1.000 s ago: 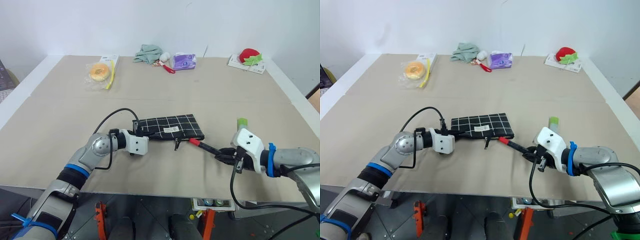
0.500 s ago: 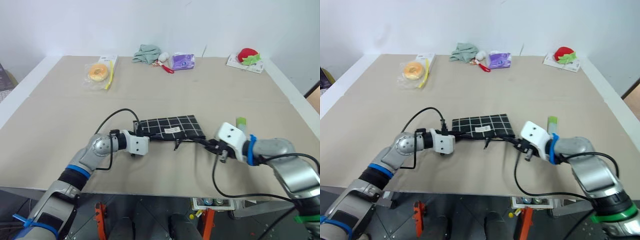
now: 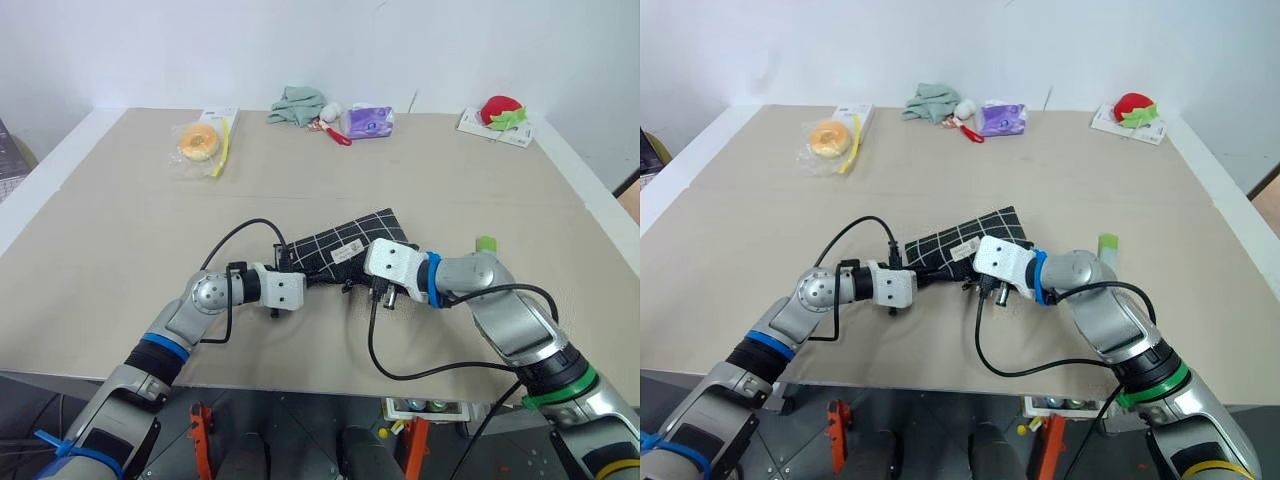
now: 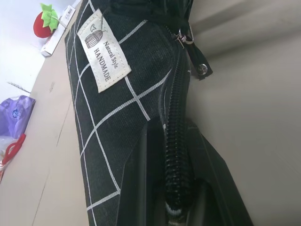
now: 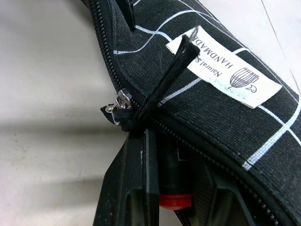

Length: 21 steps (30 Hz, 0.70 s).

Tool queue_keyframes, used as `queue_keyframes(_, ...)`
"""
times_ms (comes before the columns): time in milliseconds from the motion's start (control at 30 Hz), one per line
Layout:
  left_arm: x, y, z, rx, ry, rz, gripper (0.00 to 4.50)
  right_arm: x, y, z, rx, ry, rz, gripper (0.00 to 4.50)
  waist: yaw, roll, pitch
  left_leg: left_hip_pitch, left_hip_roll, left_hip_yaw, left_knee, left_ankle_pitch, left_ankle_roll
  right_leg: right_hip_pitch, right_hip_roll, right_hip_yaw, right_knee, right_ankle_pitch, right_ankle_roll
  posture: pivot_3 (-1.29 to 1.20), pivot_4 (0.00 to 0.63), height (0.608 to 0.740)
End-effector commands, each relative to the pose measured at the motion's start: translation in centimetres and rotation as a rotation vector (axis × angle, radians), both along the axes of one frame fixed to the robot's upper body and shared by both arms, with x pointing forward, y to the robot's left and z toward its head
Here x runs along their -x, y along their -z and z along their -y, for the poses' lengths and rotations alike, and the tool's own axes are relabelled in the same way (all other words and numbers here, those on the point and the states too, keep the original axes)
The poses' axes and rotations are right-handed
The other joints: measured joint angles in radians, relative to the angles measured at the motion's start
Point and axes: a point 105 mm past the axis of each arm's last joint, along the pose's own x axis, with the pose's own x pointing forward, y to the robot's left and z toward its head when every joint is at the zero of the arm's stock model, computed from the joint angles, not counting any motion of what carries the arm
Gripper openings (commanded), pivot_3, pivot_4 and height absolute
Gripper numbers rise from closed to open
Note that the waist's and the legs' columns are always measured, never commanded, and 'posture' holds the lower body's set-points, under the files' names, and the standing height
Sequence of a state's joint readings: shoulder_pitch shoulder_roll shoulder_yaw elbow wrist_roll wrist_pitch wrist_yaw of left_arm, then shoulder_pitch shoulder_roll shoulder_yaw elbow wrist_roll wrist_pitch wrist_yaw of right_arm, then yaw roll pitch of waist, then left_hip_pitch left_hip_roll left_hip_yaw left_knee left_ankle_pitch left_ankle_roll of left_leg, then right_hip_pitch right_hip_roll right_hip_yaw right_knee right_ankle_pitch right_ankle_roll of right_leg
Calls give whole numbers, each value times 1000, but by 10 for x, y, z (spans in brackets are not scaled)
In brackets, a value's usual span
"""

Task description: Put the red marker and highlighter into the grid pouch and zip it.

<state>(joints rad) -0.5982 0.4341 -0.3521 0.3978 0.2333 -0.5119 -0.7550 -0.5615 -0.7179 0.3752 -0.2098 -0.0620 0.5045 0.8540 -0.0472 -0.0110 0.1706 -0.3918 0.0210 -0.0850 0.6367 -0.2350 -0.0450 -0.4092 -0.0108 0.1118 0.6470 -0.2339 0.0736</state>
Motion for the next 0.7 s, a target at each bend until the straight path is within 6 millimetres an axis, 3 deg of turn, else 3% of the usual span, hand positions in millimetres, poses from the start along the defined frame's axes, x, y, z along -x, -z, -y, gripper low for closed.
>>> queue_keyframes(33, 4, -11, 6, 41, 22, 25, 0, 8, -22, 4, -57, -24, 11, 1647, 0, 0, 0, 0, 0, 0, 0, 0, 0, 0, 0, 0, 0, 0, 0, 0, 150, 739)
queue_keyframes(67, 4, -10, 5, 39, 15, 18, 0, 12, -25, 8, -67, -26, -5, 1791, 1, 0, 0, 0, 0, 0, 0, 0, 0, 0, 0, 0, 0, 0, 0, 0, 150, 739)
queue_keyframes(133, 3, -9, 4, 37, 10, 11, 0, 19, -31, 15, -83, -32, -30, 2967, 2, 0, 0, 0, 0, -1, 0, 0, 0, 0, 0, 0, 0, 0, 0, 0, 150, 739)
queue_keyframes(233, 1, -12, 4, 60, -4, -2, 0, 32, -56, 25, -227, -27, -60, 4474, 2, 0, 0, 0, 0, -1, 0, 0, 0, 0, 0, 0, 0, 0, 0, 0, 150, 739)
queue_keyframes(367, -2, -15, 3, 84, -27, -14, 0, 39, -83, 47, -442, 58, -76, 4474, 2, 0, 0, 0, 0, -1, 0, 0, 0, 1, 0, -1, 1, 0, 0, 0, 150, 739)
queue_keyframes(433, -4, -17, 2, 102, -42, -28, 0, 30, -87, 69, -496, 193, -45, 4474, 2, -1, 0, 1, 0, -1, 1, 0, 0, 1, 0, -1, 1, 0, -1, 0, 150, 739)
queue_keyframes(533, -7, -26, 4, 170, -68, -79, 0, 1, -79, 125, -550, 584, 38, 4474, 1, -1, 0, 1, 0, -1, 1, 0, 0, 1, 0, 0, 1, 1, -1, 0, 150, 739)
queue_keyframes(700, -11, -51, 9, 241, -62, -107, 0, -8, -48, 183, -521, 1034, 72, 4474, 0, 0, 0, 0, 0, -1, 1, 1, 0, 0, 0, 0, 2, 2, -2, 0, 150, 739)
